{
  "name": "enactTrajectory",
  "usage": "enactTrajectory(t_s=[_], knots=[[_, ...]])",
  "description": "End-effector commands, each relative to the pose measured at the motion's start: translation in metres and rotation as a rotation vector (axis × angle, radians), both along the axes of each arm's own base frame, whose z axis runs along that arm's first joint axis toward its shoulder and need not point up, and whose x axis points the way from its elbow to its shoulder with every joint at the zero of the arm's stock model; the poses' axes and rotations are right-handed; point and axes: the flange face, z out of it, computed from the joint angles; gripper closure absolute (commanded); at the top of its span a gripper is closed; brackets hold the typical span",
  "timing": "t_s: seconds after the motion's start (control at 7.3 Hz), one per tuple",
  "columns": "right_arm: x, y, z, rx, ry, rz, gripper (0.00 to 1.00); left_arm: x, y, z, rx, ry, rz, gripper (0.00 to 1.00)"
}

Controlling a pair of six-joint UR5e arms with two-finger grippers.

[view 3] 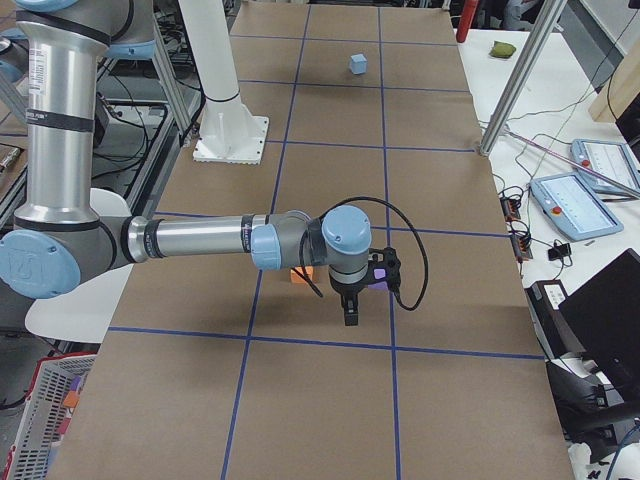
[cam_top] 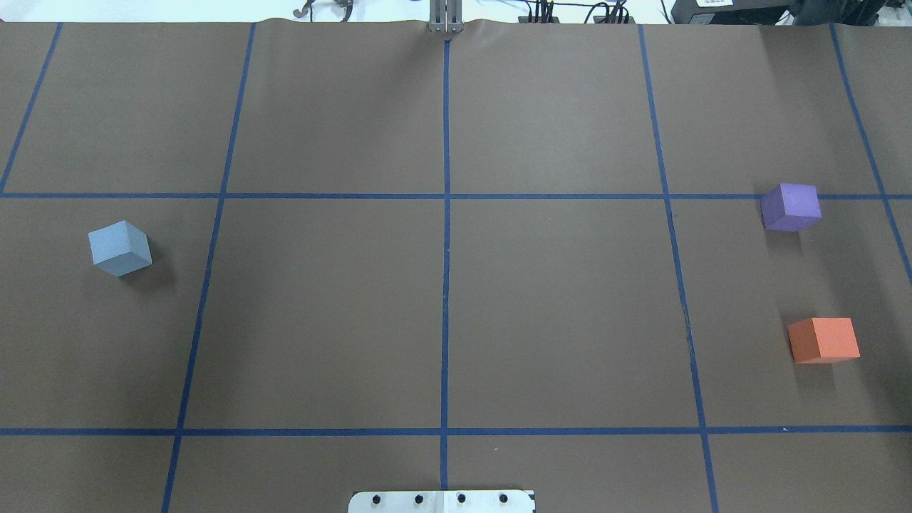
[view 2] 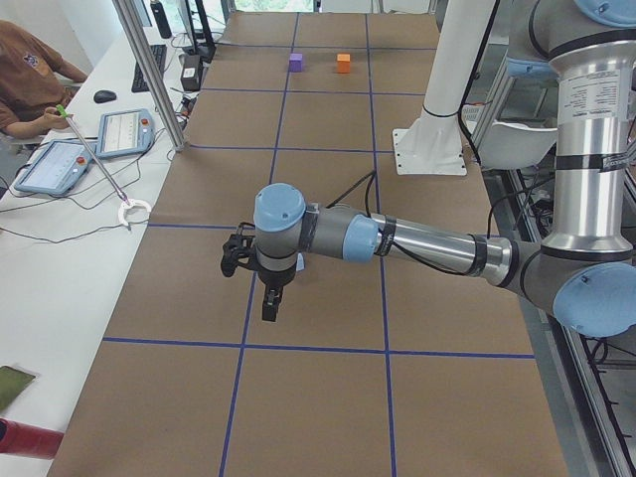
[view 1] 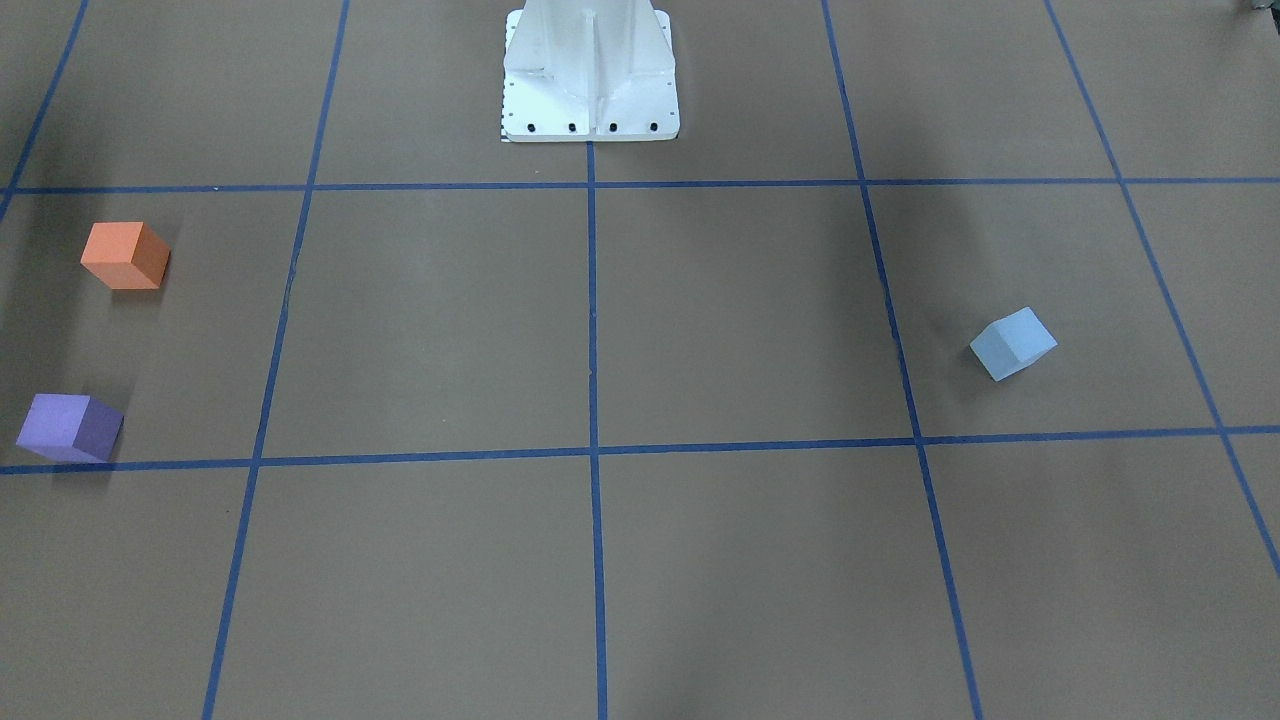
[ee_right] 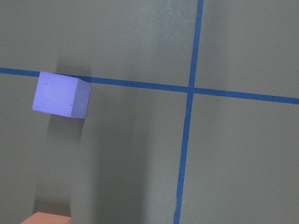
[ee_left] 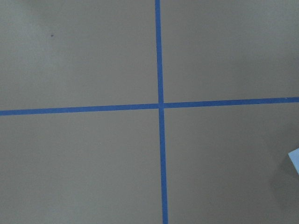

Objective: Place blue block between orange and purple blocks
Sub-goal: 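Move the left gripper toward the light blue cube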

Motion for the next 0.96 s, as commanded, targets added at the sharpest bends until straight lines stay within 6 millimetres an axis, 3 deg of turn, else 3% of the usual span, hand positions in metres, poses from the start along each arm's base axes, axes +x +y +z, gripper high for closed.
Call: enactTrajectory(t_s=[0.0,0.14,0.41,0.55,0.82], knots=[[0.0,-0.001,-0.001,0.002,0.002,0.0,0.0,0.049,-0.006,-0.057,0.083,0.045,0.076,0.0],[0.0,-0.003,-0.002,0.005,0.002,0.0,0.0,0.068,-0.008,-0.071,0.005,0.118,0.042,0.0],[0.0,-0.003,-0.003,0.005,0.001,0.0,0.0,0.171,-0.019,-0.109,-0.207,0.11,-0.058,0.0],[0.0,-0.003,-0.003,0.007,-0.001,0.0,0.0,0.212,-0.016,-0.113,-0.236,0.047,-0.135,0.0],[0.0,-0.003,-0.002,0.005,0.004,0.0,0.0,0.261,-0.01,-0.098,-0.274,0.038,-0.271,0.0]])
